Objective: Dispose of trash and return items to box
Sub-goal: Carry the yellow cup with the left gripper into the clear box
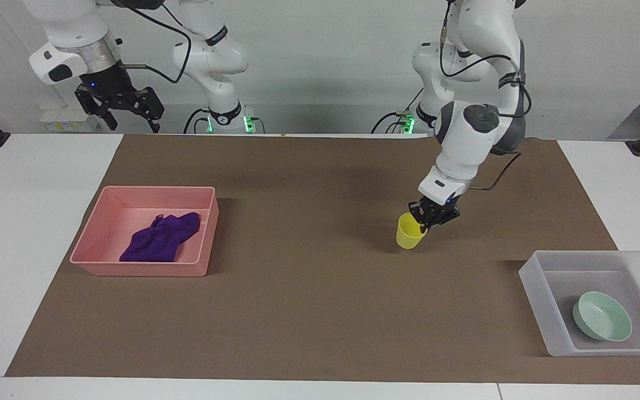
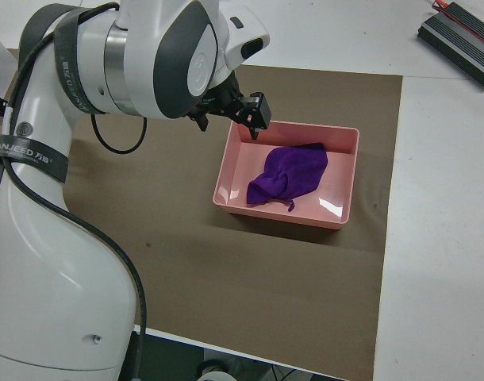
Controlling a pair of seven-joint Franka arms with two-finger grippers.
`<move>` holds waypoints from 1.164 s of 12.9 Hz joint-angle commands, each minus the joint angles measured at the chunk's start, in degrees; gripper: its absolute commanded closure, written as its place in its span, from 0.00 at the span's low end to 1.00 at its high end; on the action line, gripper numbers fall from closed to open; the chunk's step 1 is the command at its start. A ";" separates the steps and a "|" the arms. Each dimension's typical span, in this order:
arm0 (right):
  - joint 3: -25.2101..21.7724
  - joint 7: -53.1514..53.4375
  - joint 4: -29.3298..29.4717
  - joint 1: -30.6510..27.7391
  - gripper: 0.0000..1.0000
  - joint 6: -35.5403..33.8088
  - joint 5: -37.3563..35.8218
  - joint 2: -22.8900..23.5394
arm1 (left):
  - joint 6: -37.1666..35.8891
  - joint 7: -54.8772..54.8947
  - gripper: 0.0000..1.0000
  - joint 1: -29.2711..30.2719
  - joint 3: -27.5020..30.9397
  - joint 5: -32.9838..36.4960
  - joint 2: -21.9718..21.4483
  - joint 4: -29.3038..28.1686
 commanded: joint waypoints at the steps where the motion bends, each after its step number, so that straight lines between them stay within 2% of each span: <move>1: 0.23 -0.04 -1.86 -0.51 0.00 0.73 0.06 -1.58 | -8.04 3.58 1.00 5.98 -0.29 0.80 0.15 8.00; 4: 0.23 -0.04 -1.94 -0.51 0.00 0.73 0.06 -1.58 | -12.71 12.62 1.00 15.38 -0.29 0.80 2.43 16.08; 8: 0.23 0.04 -2.03 -0.69 0.00 0.73 0.06 -1.58 | -10.19 19.04 1.00 24.36 -0.29 0.80 7.52 22.43; 11: 0.23 -0.04 -2.12 -0.69 0.00 0.73 0.06 -1.58 | -6.58 24.51 1.00 29.73 -0.29 0.71 10.95 23.32; 15: 0.23 0.04 -2.64 -0.78 0.00 0.82 0.06 -1.93 | -6.22 25.39 1.00 33.51 -0.29 1.23 23.67 35.50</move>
